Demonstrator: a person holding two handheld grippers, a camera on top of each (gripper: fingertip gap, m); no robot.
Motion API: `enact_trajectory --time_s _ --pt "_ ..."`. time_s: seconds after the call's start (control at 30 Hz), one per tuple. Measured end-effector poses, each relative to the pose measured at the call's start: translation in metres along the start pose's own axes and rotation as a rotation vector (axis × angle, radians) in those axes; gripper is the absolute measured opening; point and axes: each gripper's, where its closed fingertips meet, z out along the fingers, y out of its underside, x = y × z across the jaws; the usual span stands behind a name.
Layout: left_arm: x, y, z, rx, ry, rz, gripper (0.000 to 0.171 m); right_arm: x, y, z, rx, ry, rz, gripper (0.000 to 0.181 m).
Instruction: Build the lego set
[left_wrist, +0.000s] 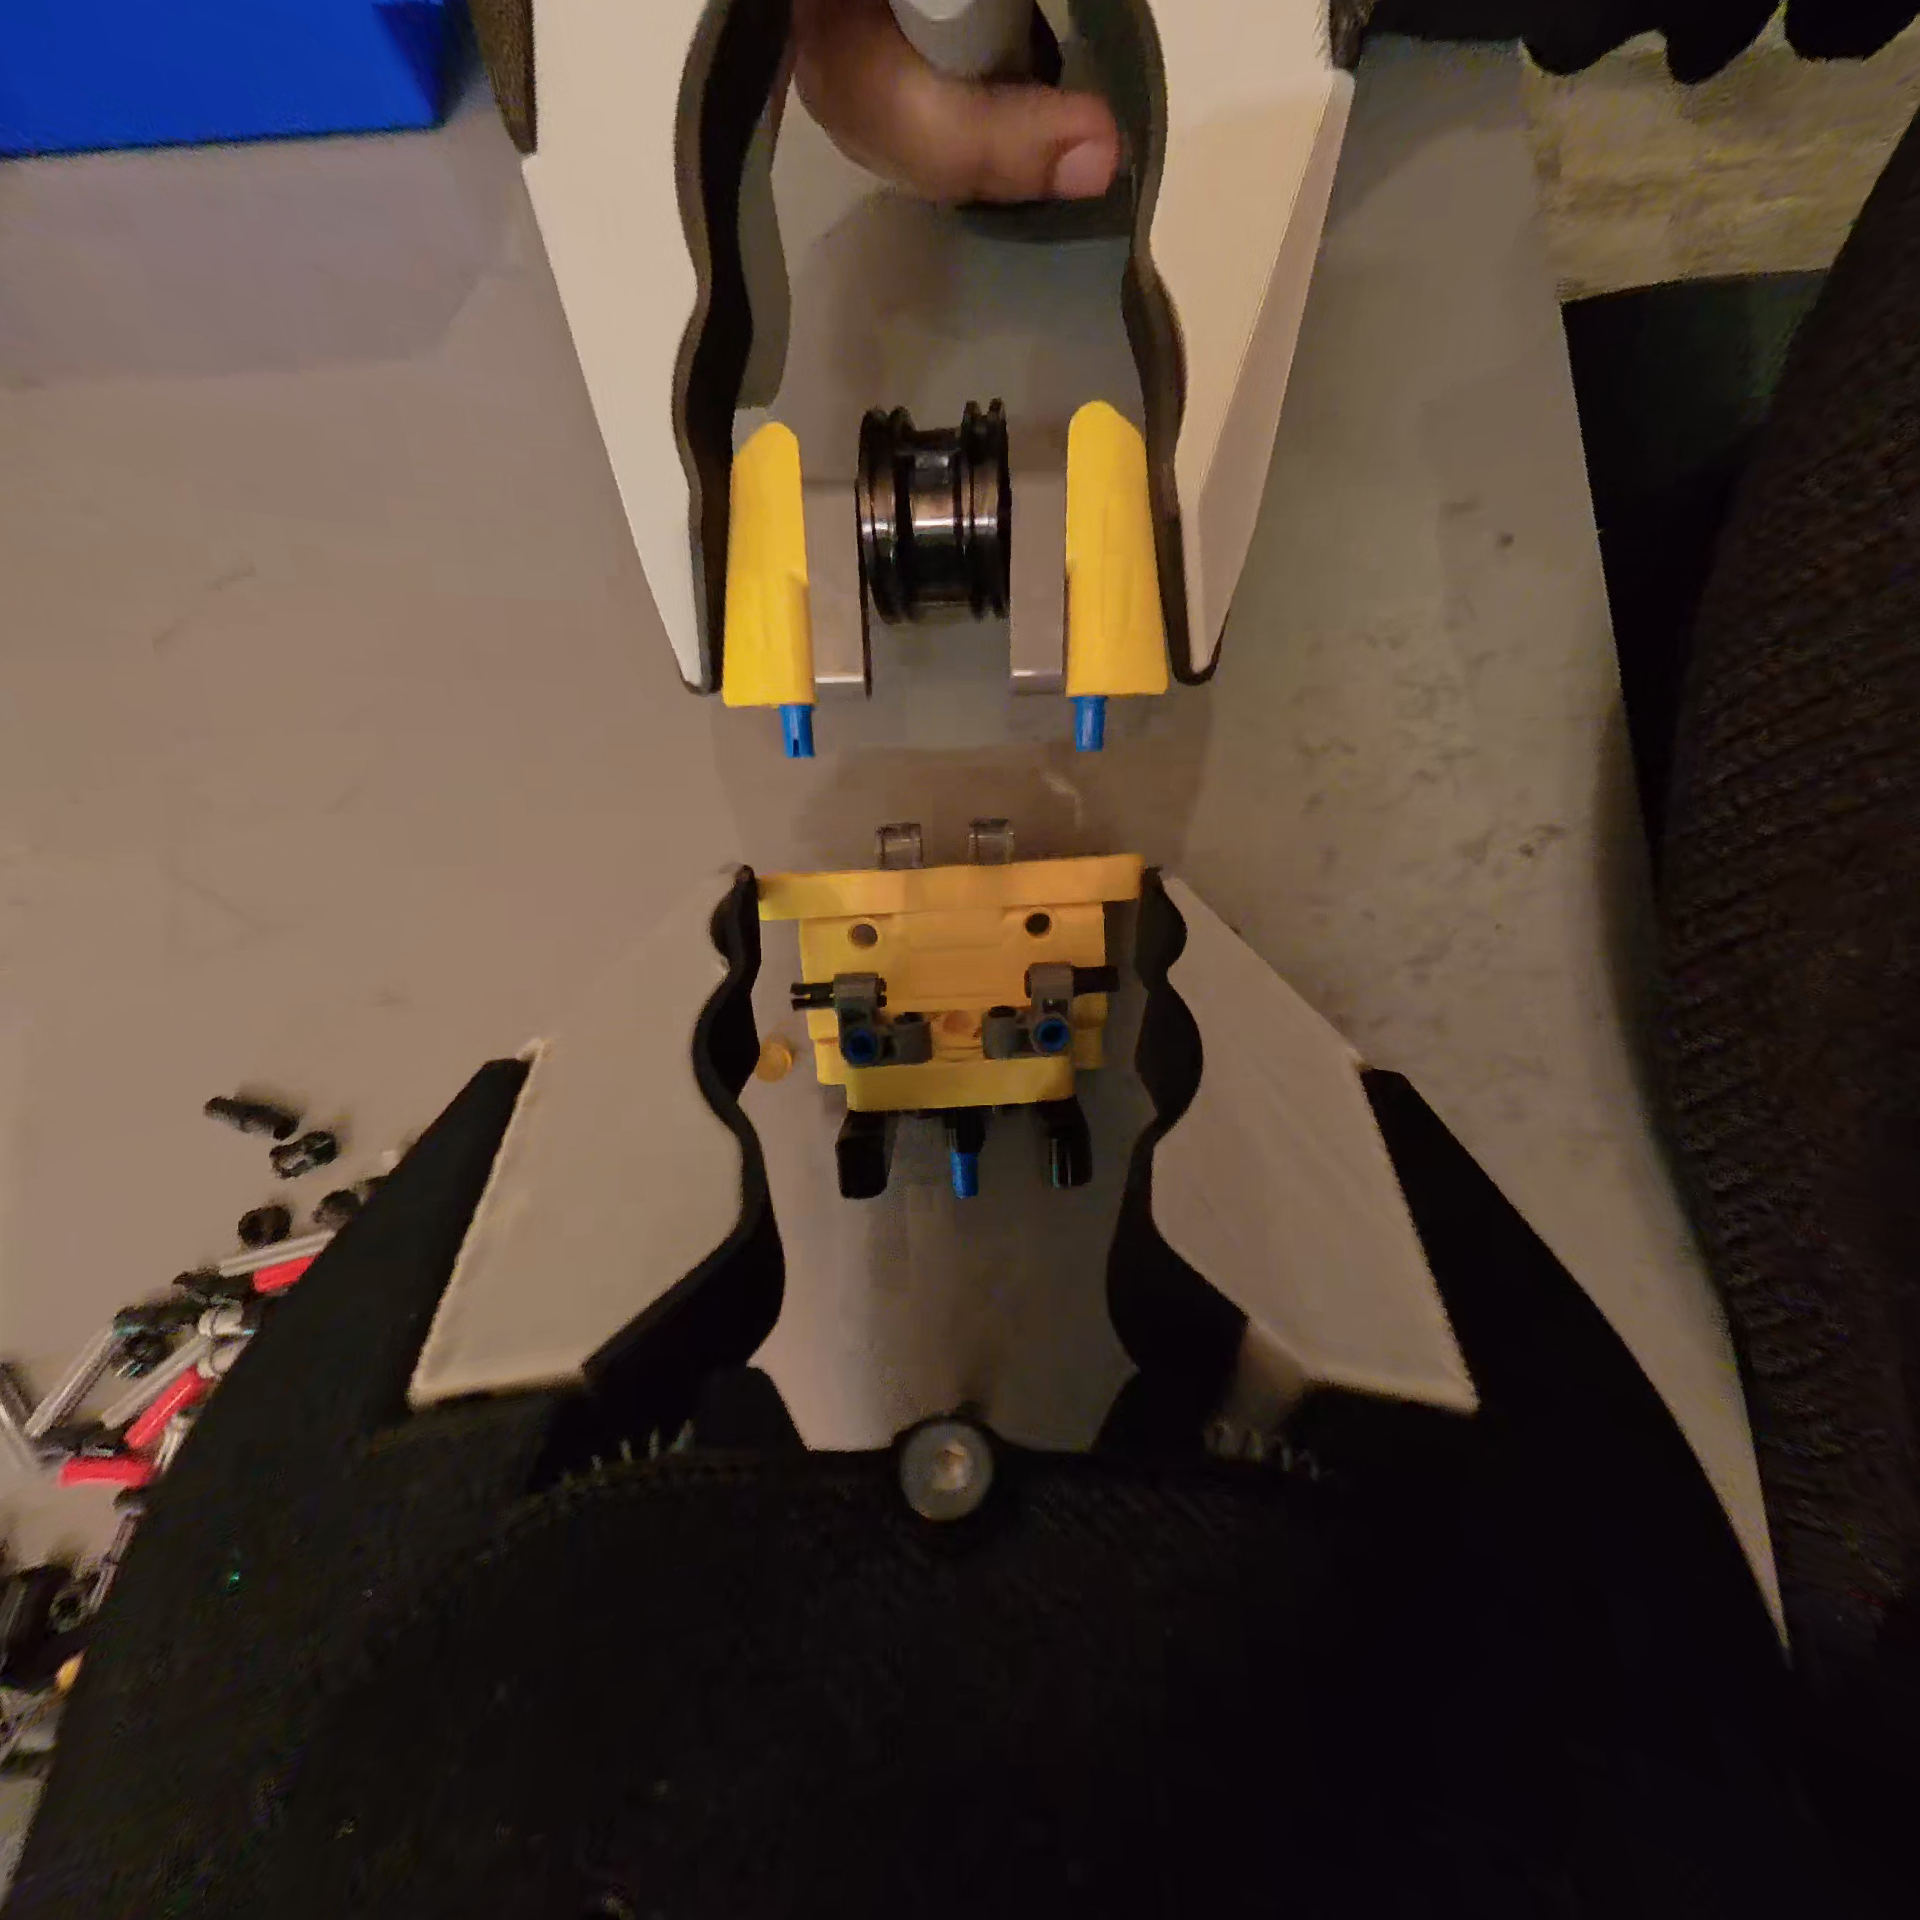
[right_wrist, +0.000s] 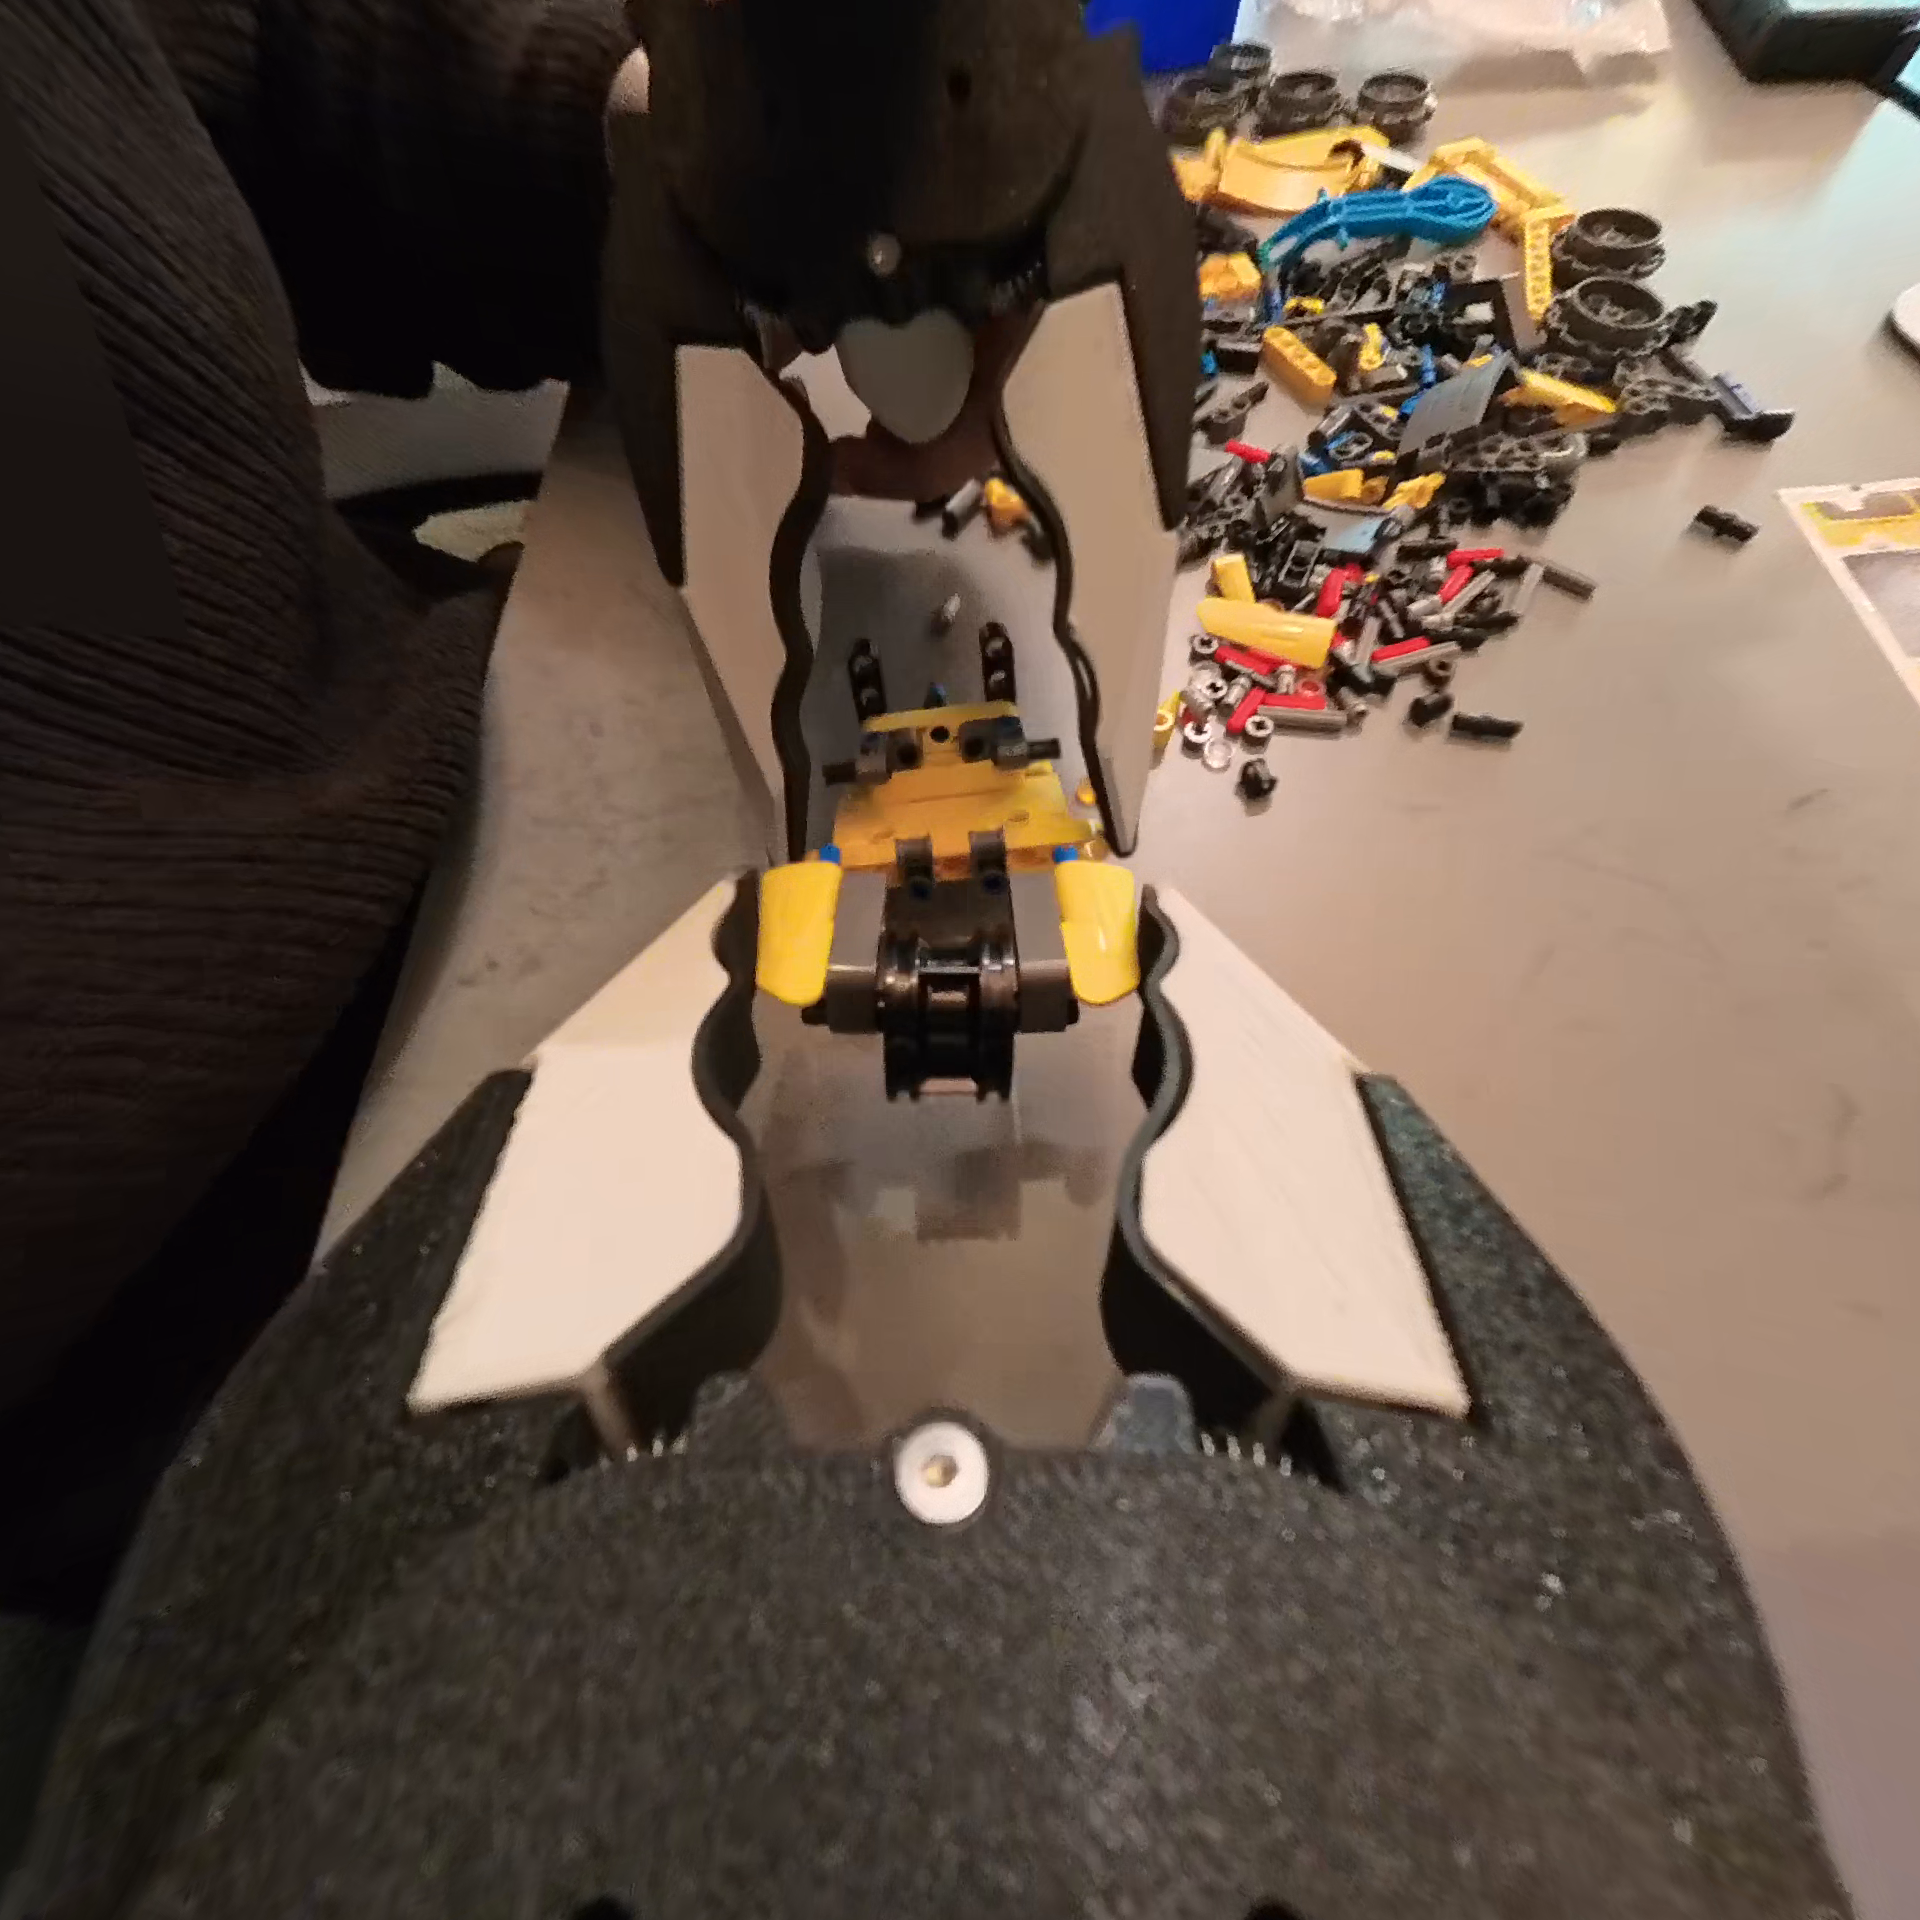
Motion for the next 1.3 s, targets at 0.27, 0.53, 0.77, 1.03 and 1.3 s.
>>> enact_trajectory --time_s 0.27,0.53,0.77,1.03,1.3 --pt "0.002 0.0 0.003 0.054 0.041 -0.011 0.07 -0.002 0.014 0.014 -0.085 -0.017 -0.005 0.073" --pt "0.005 0.012 0.009 -0.04 0.042 -0.013 0.076 -0.001 0.021 0.018 -0.135 0.003 -0.011 0.073" --pt "0.009 0.015 0.009 -0.1 0.019 0.028 0.072 0.0 0.023 0.016 -0.14 0.007 -0.004 0.073" --pt "0.011 0.015 0.008 -0.098 0.031 0.015 0.072 0.0 0.023 0.016 -0.14 0.01 -0.008 0.073" --pt "0.011 0.019 0.004 -0.124 0.044 0.031 0.067 0.0 0.023 0.016 -0.143 0.012 -0.009 0.073"
